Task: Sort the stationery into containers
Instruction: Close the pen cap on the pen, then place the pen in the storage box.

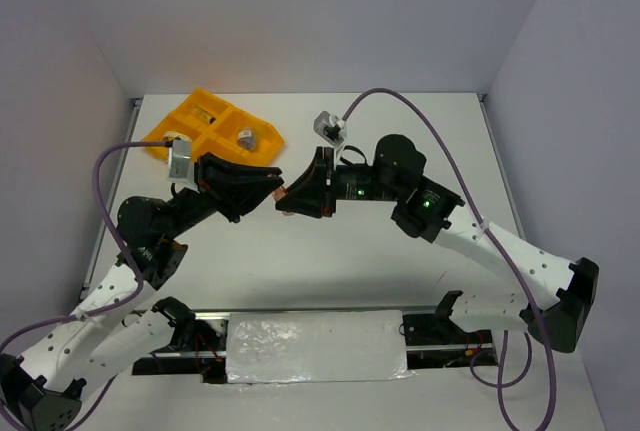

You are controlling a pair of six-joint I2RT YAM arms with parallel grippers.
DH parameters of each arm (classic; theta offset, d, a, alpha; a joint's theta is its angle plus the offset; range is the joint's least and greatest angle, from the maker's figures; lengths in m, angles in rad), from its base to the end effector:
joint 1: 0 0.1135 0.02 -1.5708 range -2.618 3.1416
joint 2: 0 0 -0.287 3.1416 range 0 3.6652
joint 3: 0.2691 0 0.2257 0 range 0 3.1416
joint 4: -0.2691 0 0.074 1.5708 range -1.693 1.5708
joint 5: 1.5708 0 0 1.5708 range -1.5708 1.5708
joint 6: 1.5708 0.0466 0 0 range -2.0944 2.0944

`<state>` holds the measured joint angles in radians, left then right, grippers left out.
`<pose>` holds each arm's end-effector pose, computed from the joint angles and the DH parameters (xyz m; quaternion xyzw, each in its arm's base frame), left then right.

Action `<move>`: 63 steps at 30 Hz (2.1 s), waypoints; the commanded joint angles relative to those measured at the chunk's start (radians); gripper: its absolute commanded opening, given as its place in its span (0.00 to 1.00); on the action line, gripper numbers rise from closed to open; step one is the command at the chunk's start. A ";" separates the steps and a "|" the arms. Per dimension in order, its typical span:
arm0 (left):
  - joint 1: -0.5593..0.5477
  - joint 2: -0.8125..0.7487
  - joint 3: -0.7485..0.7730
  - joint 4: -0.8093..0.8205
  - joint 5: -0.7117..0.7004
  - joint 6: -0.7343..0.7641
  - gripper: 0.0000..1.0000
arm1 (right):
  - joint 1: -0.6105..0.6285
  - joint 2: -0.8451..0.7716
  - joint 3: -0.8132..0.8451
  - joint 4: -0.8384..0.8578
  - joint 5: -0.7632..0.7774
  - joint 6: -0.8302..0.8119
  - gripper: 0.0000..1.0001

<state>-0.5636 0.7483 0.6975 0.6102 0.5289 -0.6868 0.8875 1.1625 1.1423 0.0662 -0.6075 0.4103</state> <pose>0.0947 -0.0876 0.4183 0.1995 0.4808 -0.5969 0.6106 0.1290 0.2005 0.4377 -0.3659 0.5892 0.5816 0.4250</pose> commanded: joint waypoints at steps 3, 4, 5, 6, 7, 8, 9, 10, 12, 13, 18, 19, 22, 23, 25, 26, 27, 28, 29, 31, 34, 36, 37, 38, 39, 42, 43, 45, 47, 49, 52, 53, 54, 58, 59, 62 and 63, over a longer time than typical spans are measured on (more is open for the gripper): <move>-0.068 0.040 -0.101 -0.248 0.157 0.056 0.00 | -0.001 -0.001 0.128 0.388 0.086 0.077 0.00; -0.067 0.033 -0.095 -0.282 0.143 0.070 0.00 | 0.002 -0.012 0.067 0.426 0.066 0.081 0.00; -0.068 0.017 -0.087 -0.293 0.122 0.078 0.00 | 0.001 -0.018 0.033 0.443 0.045 0.082 0.00; -0.068 0.007 -0.076 -0.302 0.115 0.084 0.00 | 0.001 -0.024 -0.004 0.455 0.043 0.081 0.00; -0.068 -0.003 -0.070 -0.326 0.099 0.090 0.00 | 0.001 -0.036 -0.066 0.464 0.046 0.079 0.00; -0.067 -0.019 -0.052 -0.346 0.050 0.093 0.00 | 0.001 -0.040 -0.088 0.463 0.042 0.076 0.00; -0.067 -0.023 -0.041 -0.368 0.028 0.095 0.00 | 0.001 -0.043 -0.125 0.462 0.029 0.076 0.00; -0.067 -0.023 -0.032 -0.388 0.010 0.105 0.00 | 0.001 -0.046 -0.142 0.471 0.008 0.081 0.00; -0.067 -0.009 -0.012 -0.409 0.011 0.112 0.09 | 0.002 -0.053 -0.187 0.500 -0.037 0.099 0.00; -0.067 -0.003 -0.009 -0.408 0.016 0.109 0.13 | 0.002 -0.063 -0.197 0.506 -0.044 0.110 0.00; -0.067 0.037 -0.012 -0.354 0.039 0.070 0.26 | 0.004 -0.089 -0.248 0.538 -0.093 0.143 0.00; -0.067 0.040 -0.015 -0.339 0.039 0.067 0.23 | 0.005 -0.090 -0.254 0.543 -0.101 0.147 0.00; -0.065 0.042 -0.019 -0.323 0.040 0.056 0.29 | 0.007 -0.104 -0.285 0.561 -0.107 0.151 0.00; -0.067 0.042 -0.021 -0.316 0.043 0.050 0.40 | 0.007 -0.113 -0.297 0.560 -0.101 0.148 0.00; -0.067 0.037 -0.023 -0.313 0.043 0.050 0.45 | 0.007 -0.121 -0.306 0.561 -0.100 0.140 0.00; -0.067 0.037 -0.024 -0.313 0.043 0.050 0.45 | 0.005 -0.126 -0.312 0.566 -0.100 0.142 0.00; -0.065 0.036 -0.026 -0.316 0.042 0.050 0.45 | 0.005 -0.129 -0.314 0.569 -0.101 0.142 0.00; -0.067 0.031 -0.027 -0.317 0.040 0.050 0.45 | 0.005 -0.129 -0.315 0.570 -0.104 0.143 0.00; -0.065 0.029 -0.026 -0.319 0.037 0.050 0.45 | 0.005 -0.130 -0.316 0.570 -0.106 0.145 0.00; -0.067 0.023 -0.026 -0.323 0.033 0.052 0.39 | 0.005 -0.127 -0.314 0.570 -0.104 0.147 0.00; -0.067 0.017 -0.021 -0.331 0.025 0.055 0.12 | 0.007 -0.116 -0.311 0.575 -0.115 0.153 0.00; -0.067 0.013 -0.016 -0.336 0.022 0.061 0.00 | 0.005 -0.112 -0.315 0.583 -0.109 0.157 0.00; -0.065 0.010 -0.013 -0.342 0.019 0.061 0.00 | 0.004 -0.112 -0.319 0.583 -0.104 0.159 0.01; -0.067 0.008 -0.010 -0.352 -0.006 0.067 0.00 | 0.004 -0.113 -0.326 0.580 -0.089 0.157 0.13; -0.067 0.005 -0.006 -0.366 -0.027 0.072 0.00 | 0.002 -0.116 -0.331 0.572 -0.080 0.153 0.25; -0.065 0.006 0.033 -0.478 -0.191 0.086 0.00 | -0.007 -0.138 -0.354 0.500 0.000 0.118 0.64; -0.067 0.016 0.061 -0.512 -0.243 0.086 0.00 | -0.009 -0.145 -0.363 0.473 0.041 0.110 0.73; -0.064 0.035 0.088 -0.587 -0.380 0.084 0.00 | -0.015 -0.158 -0.369 0.342 0.201 0.096 0.94; -0.055 0.057 0.102 -0.639 -0.450 0.072 0.00 | -0.030 -0.164 -0.378 0.240 0.291 0.096 1.00; -0.033 0.103 0.134 -0.682 -0.552 0.053 0.00 | -0.045 -0.178 -0.403 0.180 0.423 0.101 1.00; 0.034 0.207 0.204 -0.803 -0.751 0.011 0.00 | -0.082 -0.228 -0.452 0.071 0.583 0.133 1.00; 0.062 0.241 0.221 -0.834 -0.806 -0.006 0.00 | -0.102 -0.237 -0.467 0.060 0.597 0.154 1.00; 0.144 0.320 0.259 -0.899 -0.857 -0.031 0.00 | -0.107 -0.245 -0.480 0.054 0.598 0.160 1.00; 0.332 0.505 0.327 -0.900 -0.833 -0.112 0.00 | -0.107 -0.303 -0.530 0.026 0.571 0.160 1.00; 0.361 0.572 0.371 -0.894 -0.852 -0.117 0.00 | -0.108 -0.317 -0.535 0.017 0.566 0.159 1.00; 0.386 0.686 0.469 -0.940 -0.928 -0.117 0.05 | -0.107 -0.379 -0.570 -0.008 0.545 0.162 1.00; 0.407 0.759 0.538 -0.976 -0.938 -0.126 0.05 | -0.105 -0.412 -0.585 -0.015 0.539 0.162 1.00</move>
<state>-0.1772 1.4277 1.1019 -0.3088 -0.3180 -0.7731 0.7799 0.8268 0.5793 0.0677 -0.0742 0.5652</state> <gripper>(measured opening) 0.279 0.996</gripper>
